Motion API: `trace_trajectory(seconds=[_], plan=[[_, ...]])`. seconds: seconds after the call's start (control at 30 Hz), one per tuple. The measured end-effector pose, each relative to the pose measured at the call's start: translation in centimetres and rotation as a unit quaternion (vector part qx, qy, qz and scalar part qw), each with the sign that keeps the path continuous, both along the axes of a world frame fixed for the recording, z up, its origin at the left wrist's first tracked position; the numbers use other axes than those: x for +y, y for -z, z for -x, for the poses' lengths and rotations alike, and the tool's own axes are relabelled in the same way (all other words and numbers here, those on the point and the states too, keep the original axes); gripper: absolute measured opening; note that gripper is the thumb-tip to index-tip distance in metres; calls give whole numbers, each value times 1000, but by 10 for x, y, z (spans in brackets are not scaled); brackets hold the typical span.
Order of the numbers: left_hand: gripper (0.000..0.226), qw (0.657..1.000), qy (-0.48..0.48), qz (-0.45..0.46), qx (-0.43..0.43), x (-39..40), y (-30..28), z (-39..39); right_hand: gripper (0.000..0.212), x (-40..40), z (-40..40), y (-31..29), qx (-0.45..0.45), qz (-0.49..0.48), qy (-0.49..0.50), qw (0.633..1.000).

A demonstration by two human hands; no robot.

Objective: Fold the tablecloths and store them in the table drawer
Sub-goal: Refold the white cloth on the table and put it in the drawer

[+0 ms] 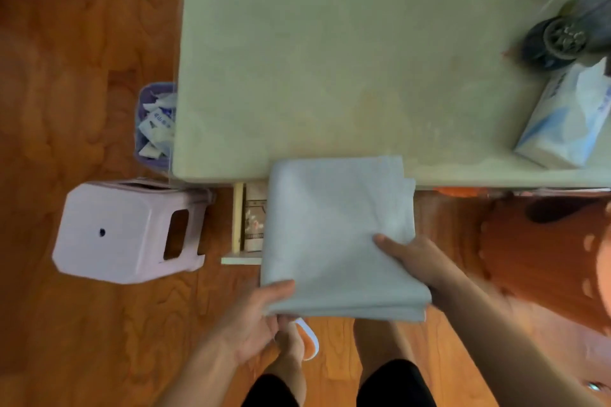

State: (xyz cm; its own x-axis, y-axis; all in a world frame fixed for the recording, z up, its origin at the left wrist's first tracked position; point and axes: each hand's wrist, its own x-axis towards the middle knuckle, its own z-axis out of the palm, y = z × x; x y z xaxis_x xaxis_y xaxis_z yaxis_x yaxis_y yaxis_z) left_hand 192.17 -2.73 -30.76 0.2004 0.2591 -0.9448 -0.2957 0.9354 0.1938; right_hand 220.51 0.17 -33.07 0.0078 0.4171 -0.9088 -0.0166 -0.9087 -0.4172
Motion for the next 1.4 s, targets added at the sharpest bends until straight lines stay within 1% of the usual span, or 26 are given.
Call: trace_trajectory(seconds=[0.03, 0.13, 0.2, 0.27, 0.3, 0.37, 0.43, 0.5, 0.6, 0.67, 0.77, 0.87, 0.93, 1.0, 1.07, 1.1, 1.17, 1.2, 1.27, 1.3, 1.4], plan=[[64, 999, 30, 22, -6, -22, 4, 14, 35, -27, 12, 3, -12, 2, -3, 1000], [55, 992, 78, 99, -30, -72, 23, 50, 33, -92, 45, 18, -20, 6, 5, 1000], [66, 986, 89, 136, -32, -95, 36, 69, 31, -120, 64, 27, -26, 22, -10, 999], [81, 986, 85, 142, -33, -107, 49, 82, 25, -133, 78, 38, -22, 36, -18, 999], [82, 987, 88, 134, -29, -107, 55, 85, 24, -134, 83, 45, -21, 34, -18, 999], [70, 991, 85, 102, 4, -104, 74, 92, 25, -124, 90, 61, -24, 17, -5, 1000], [58, 995, 84, 48, 34, -89, 92, 94, 23, -102, 95, 81, -22, -7, 24, 999], [50, 995, 83, -11, 59, -62, 114, 97, 22, -70, 99, 110, -26, -20, 42, 999], [37, 988, 84, -68, 114, -17, 157, 101, 30, -23, 109, 155, -30, -9, 42, 999], [36, 980, 99, -81, 150, 1, 185, 108, 29, -6, 118, 180, -12, 2, 50, 999], [51, 970, 111, -130, 170, 4, 212, 124, 22, 3, 131, 205, 18, -4, 74, 997], [58, 945, 174, -191, 201, 6, 233, 136, 25, 7, 136, 229, 37, -18, 87, 995], [63, 917, 243, -224, 223, 9, 246, 137, 27, 12, 138, 244, 17, -24, 85, 996], [77, 879, 312, -242, 267, 7, 253, 133, 33, 17, 137, 254, 2, -28, 81, 996], [81, 821, 398, -250, 324, 2, 253, 131, 34, 20, 136, 259, 11, -32, 78, 996], [84, 798, 428, -256, 339, -2, 249, 132, 32, 21, 134, 260, 12, -34, 75, 996], [94, 771, 465, -281, 332, -9, 247, 139, 31, 20, 134, 260, -13, -25, 55, 998], [97, 766, 479, -285, 320, -13, 247, 144, 33, 15, 135, 260, -34, -13, 32, 999], [93, 766, 489, -283, 306, -20, 245, 151, 36, 3, 137, 262, -62, 6, -7, 998], [86, 775, 481, -274, 304, -22, 242, 150, 34, -4, 138, 263, -61, 9, -13, 998], [71, 829, 401, -230, 315, -22, 234, 144, 29, -16, 137, 260, -1, 0, 18, 1000]])
